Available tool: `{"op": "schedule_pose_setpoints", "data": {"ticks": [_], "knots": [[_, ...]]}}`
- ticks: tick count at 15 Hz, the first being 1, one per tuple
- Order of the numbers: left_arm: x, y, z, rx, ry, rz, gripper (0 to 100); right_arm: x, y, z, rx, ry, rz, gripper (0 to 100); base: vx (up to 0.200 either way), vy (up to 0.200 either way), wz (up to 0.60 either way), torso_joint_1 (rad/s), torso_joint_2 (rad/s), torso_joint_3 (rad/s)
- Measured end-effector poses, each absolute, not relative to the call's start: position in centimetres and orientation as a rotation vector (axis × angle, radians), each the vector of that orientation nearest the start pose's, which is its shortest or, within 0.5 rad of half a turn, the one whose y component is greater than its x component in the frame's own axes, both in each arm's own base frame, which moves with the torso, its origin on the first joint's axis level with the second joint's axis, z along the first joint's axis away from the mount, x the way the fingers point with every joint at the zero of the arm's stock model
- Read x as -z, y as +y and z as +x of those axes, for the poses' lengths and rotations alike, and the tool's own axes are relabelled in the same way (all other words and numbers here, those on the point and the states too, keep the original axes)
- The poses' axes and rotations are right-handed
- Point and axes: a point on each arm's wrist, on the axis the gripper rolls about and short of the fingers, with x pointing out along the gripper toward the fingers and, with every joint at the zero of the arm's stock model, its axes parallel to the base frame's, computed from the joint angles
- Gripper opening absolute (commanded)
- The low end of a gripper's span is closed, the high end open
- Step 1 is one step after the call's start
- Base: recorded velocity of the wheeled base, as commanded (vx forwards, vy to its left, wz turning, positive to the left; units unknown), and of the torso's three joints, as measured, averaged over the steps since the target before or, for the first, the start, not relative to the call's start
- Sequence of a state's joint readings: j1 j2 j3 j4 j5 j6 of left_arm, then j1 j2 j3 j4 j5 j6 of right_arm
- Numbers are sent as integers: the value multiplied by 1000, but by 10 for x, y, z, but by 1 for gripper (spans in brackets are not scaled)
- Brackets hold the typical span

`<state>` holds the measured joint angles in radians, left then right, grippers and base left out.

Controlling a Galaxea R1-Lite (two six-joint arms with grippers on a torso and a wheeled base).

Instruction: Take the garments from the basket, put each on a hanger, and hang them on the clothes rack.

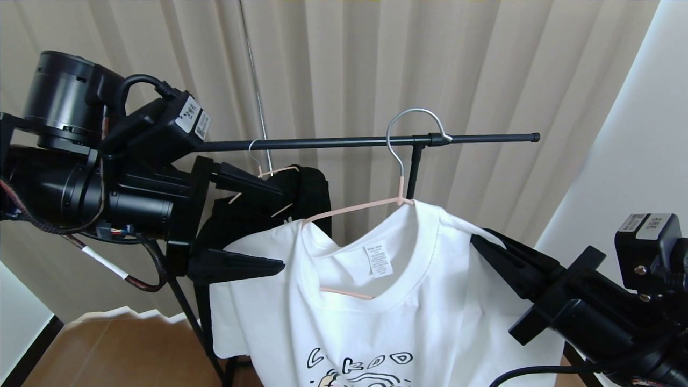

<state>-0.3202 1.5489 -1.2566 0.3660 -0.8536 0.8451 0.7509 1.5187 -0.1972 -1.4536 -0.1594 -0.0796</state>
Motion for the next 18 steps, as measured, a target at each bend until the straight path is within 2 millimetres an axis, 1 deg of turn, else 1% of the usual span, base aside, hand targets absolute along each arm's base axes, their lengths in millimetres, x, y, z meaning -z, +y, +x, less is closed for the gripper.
{"op": "schedule_pose_setpoints", "data": {"ticks": [4,11,18], "knots": [[-261,-103,247,1386,196,589,100,-163,135,150,-584,-146,-19,0,0,0,0,0,0,0],[-250,-117,270,1415,223,587,100,-163,135,150,-583,-147,-19,0,0,0,0,0,0,0],[-239,-133,280,1456,246,585,100,-164,135,150,-582,-150,-18,0,0,0,0,0,0,0]]}}
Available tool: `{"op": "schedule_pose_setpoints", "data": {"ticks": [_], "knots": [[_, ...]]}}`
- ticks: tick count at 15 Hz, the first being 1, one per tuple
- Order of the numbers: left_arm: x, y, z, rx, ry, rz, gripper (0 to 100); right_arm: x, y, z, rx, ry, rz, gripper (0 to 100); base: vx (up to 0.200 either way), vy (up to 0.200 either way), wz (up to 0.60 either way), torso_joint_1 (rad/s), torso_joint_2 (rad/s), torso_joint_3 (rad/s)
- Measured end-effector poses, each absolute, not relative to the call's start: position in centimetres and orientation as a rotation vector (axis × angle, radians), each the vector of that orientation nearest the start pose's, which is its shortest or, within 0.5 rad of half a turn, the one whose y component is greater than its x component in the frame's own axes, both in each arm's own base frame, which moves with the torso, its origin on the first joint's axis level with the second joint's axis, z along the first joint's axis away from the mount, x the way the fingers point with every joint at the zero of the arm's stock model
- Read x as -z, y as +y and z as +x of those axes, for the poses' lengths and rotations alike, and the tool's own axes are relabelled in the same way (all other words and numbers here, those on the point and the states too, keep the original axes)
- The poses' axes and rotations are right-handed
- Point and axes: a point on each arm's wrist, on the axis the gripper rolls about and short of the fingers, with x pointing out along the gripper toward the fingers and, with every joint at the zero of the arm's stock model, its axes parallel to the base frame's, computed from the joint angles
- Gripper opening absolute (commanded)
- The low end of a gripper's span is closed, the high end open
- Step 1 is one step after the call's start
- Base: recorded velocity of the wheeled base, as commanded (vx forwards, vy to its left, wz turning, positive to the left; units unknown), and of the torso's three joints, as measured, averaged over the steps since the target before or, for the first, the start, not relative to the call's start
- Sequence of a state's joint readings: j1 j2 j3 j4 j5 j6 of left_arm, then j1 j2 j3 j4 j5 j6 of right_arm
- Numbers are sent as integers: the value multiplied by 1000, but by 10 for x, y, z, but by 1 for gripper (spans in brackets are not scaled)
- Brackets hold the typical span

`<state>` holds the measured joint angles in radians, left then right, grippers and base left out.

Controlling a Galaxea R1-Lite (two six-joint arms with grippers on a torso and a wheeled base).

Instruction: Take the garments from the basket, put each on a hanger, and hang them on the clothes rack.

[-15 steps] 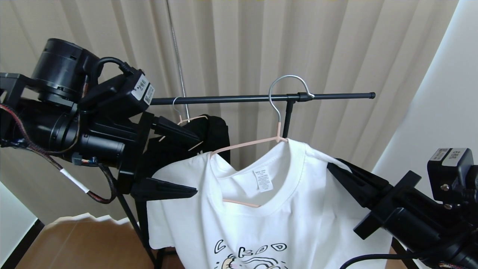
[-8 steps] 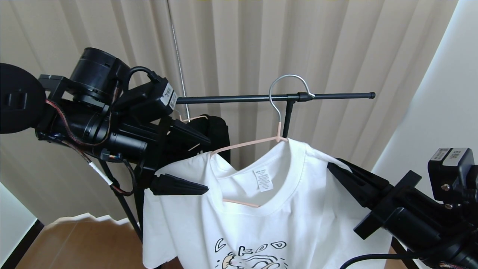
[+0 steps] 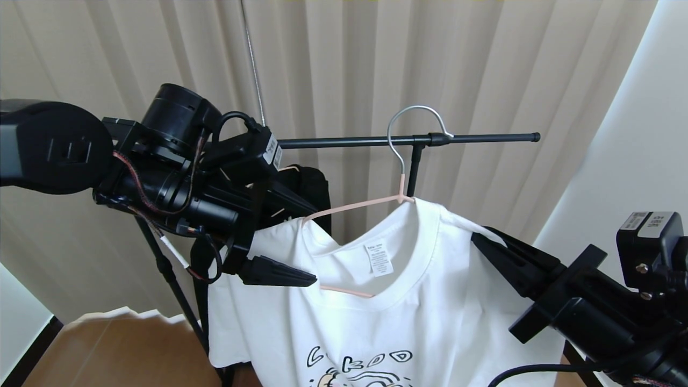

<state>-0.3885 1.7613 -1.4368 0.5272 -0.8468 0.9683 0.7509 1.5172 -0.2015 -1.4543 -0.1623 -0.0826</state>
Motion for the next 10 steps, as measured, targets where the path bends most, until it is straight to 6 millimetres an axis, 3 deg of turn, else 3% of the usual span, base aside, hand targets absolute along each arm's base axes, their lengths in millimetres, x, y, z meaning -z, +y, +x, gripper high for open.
{"op": "schedule_pose_setpoints", "data": {"ticks": [4,5,10], "knots": [[-236,-137,280,1466,257,588,100,-164,136,150,-582,-151,-18,0,0,0,0,0,0,0],[-235,-137,280,1466,263,589,0,-164,136,151,-581,-151,-18,0,0,0,0,0,0,0],[-233,-138,279,1472,267,589,0,-164,136,151,-581,-153,-17,0,0,0,0,0,0,0]]}}
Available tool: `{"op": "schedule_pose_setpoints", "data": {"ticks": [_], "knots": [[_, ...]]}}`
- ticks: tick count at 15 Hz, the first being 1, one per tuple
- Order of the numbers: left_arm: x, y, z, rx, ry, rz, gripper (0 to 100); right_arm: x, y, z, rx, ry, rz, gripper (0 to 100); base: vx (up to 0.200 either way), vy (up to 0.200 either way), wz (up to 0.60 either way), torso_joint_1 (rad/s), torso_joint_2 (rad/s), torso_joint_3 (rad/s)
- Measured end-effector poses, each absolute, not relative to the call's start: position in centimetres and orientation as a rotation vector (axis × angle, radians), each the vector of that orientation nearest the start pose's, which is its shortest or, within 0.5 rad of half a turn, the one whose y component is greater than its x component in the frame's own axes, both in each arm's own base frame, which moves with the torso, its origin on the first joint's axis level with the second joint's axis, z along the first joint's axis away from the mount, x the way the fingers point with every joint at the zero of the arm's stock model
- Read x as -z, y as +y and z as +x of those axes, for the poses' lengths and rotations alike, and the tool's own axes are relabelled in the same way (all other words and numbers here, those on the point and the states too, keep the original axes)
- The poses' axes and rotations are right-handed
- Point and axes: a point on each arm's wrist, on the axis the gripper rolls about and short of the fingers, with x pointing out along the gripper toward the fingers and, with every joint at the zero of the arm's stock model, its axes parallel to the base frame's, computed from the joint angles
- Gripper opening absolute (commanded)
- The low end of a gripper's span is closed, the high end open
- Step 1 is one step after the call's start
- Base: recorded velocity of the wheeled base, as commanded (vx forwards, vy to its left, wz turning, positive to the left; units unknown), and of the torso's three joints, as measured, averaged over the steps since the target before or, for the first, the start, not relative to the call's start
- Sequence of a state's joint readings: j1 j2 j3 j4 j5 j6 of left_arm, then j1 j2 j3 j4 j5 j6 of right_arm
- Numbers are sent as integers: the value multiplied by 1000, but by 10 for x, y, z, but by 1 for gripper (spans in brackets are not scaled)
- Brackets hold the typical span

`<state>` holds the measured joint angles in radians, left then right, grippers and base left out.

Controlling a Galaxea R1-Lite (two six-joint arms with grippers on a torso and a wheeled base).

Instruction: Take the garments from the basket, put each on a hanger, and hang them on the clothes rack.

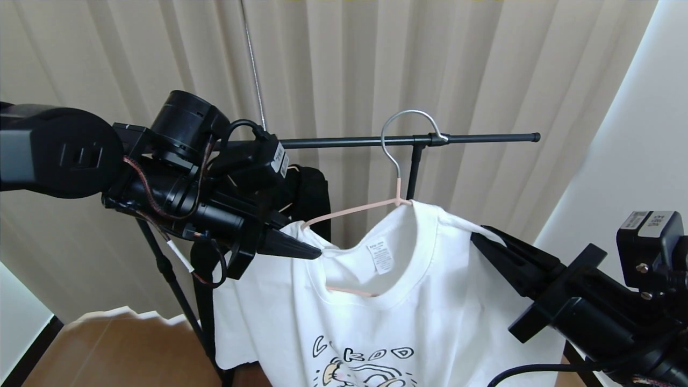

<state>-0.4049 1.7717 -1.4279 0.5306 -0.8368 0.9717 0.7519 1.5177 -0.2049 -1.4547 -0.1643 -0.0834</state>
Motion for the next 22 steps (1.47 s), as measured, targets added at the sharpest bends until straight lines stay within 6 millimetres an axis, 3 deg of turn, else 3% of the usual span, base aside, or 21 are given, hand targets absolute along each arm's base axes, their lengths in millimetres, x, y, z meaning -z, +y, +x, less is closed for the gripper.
{"op": "schedule_pose_setpoints", "data": {"ticks": [22], "knots": [[-235,-139,279,1471,254,594,0,-155,134,150,-566,-91,-176,0,0,0,0,0,0,0]]}}
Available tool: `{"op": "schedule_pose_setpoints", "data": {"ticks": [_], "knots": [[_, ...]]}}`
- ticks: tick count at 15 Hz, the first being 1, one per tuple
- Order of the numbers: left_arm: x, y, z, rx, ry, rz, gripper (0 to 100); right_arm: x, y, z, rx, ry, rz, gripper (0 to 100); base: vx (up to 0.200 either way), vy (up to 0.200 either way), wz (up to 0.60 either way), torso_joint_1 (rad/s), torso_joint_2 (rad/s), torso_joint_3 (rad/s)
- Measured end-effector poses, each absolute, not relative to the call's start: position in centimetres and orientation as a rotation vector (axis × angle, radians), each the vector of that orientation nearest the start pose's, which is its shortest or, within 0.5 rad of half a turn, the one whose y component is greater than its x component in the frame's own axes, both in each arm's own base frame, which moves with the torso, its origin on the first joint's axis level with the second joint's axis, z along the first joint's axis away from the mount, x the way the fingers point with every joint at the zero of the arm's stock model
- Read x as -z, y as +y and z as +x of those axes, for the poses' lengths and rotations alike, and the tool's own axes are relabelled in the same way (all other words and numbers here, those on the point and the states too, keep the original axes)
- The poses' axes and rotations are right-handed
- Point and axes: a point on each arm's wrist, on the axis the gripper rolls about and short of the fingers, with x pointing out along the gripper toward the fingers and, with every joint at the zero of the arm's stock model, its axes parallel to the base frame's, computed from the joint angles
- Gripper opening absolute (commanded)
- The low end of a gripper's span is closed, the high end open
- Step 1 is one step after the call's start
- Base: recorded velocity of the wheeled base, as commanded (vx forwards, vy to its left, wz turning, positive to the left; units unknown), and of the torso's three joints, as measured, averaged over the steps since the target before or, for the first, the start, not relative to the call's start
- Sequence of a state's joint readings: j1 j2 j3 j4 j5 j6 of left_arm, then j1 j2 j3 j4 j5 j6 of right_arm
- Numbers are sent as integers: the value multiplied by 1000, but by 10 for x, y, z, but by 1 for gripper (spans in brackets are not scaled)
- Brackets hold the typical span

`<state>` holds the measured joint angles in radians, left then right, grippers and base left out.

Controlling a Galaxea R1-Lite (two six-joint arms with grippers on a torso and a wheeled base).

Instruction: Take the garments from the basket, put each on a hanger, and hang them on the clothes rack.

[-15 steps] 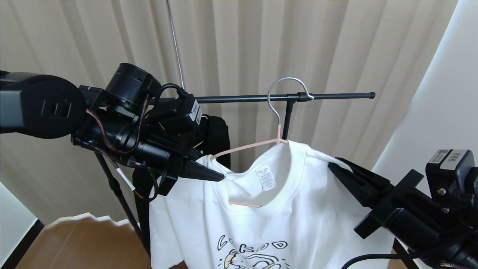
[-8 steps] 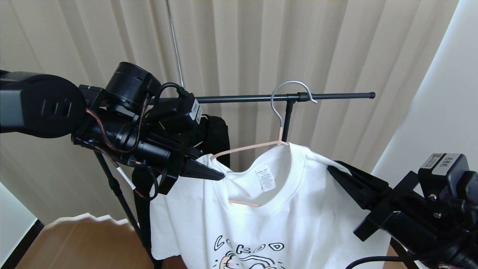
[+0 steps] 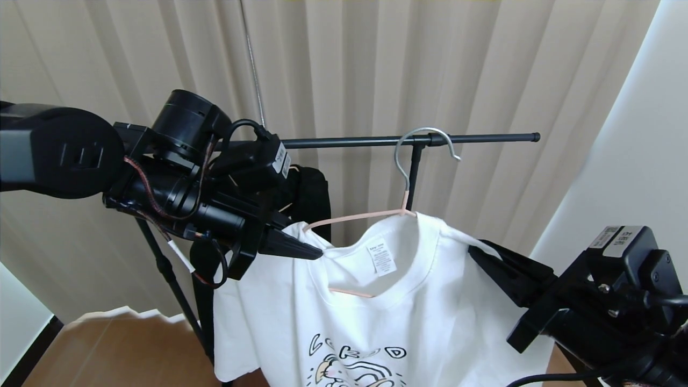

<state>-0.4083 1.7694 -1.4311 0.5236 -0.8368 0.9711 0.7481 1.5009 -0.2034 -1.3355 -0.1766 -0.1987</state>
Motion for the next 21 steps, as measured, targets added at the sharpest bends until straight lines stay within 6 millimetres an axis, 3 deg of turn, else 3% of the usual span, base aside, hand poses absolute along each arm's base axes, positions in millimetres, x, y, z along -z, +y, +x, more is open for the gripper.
{"op": "schedule_pose_setpoints", "data": {"ticks": [1,10,21], "knots": [[-235,-139,279,1472,253,593,0,-157,134,150,-565,-97,-174,100,0,0,0,0,0,0],[-235,-132,282,1449,257,588,0,-161,126,151,-540,-112,-170,100,0,0,0,0,0,0],[-240,-91,282,1306,224,587,0,-154,102,173,-490,-74,-194,100,0,0,0,0,0,0]]}}
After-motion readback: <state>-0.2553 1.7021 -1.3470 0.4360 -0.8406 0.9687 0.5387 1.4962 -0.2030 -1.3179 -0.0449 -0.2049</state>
